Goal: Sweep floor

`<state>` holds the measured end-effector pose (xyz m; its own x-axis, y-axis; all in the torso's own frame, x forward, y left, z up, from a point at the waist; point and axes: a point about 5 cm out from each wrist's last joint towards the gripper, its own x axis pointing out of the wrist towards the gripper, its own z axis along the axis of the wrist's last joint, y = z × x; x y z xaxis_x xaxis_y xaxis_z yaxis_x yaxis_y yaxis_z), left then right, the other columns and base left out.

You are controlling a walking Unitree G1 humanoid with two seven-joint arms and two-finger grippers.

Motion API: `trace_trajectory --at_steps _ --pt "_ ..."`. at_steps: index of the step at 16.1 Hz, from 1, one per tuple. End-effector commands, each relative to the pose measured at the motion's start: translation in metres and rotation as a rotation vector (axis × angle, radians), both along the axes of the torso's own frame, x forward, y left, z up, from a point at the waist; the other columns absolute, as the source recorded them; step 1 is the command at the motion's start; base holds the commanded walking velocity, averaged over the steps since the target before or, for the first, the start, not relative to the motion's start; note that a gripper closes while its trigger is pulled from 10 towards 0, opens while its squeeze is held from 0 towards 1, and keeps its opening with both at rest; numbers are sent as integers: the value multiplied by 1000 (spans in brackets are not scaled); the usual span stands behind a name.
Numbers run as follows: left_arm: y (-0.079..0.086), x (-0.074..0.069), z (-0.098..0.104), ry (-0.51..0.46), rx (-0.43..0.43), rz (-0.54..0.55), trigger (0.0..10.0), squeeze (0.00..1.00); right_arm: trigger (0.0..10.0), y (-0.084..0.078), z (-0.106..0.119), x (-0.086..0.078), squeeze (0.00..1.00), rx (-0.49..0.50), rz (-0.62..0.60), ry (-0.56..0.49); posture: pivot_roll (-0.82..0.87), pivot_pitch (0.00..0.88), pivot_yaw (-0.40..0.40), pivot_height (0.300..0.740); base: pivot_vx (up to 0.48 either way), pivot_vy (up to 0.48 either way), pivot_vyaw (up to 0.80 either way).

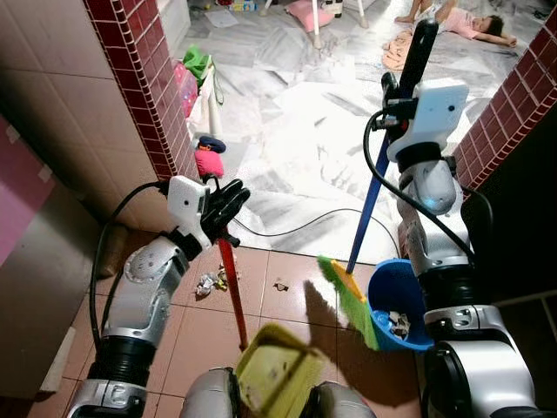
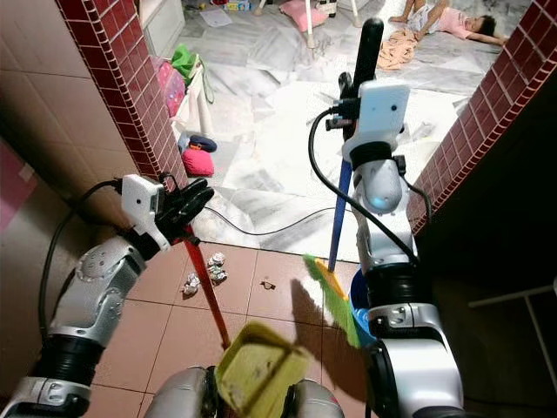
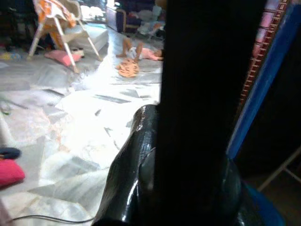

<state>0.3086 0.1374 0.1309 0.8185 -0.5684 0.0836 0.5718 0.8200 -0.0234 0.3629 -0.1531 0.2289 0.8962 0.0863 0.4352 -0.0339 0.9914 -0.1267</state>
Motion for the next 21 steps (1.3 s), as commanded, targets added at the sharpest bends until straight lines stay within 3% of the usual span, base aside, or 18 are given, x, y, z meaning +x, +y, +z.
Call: trace_trajectory --at_steps 1,2,4,6,9,13,21 --pt "5 4 15 -76 31 45 10000 0 10000 4 4 -1 0 -44 16 -30 -31 25 -4 740 0 0 0" --pt "9 6 16 -81 34 90 10000 0 10000 5 2 -2 0 -43 17 -26 -28 26 -2 740 0 0 0" --pt "28 13 21 -106 36 304 10000 0 10000 8 -5 -3 0 -31 26 -10 -17 28 -6 740 0 0 0" --pt "47 11 23 -133 44 530 10000 0 10000 14 -15 -5 0 -10 43 25 -10 31 -11 740 0 0 0" --pt "52 4 21 -131 52 665 10000 0 10000 17 -23 -6 0 29 49 65 0 34 -23 740 0 0 0" --pt "38 -4 15 -135 25 631 10000 0 10000 22 -25 -10 0 22 60 51 9 30 -27 740 0 0 541" --pt "32 -4 20 -162 16 633 10000 0 10000 21 -23 -11 0 16 59 33 5 32 -30 740 232 0 0"
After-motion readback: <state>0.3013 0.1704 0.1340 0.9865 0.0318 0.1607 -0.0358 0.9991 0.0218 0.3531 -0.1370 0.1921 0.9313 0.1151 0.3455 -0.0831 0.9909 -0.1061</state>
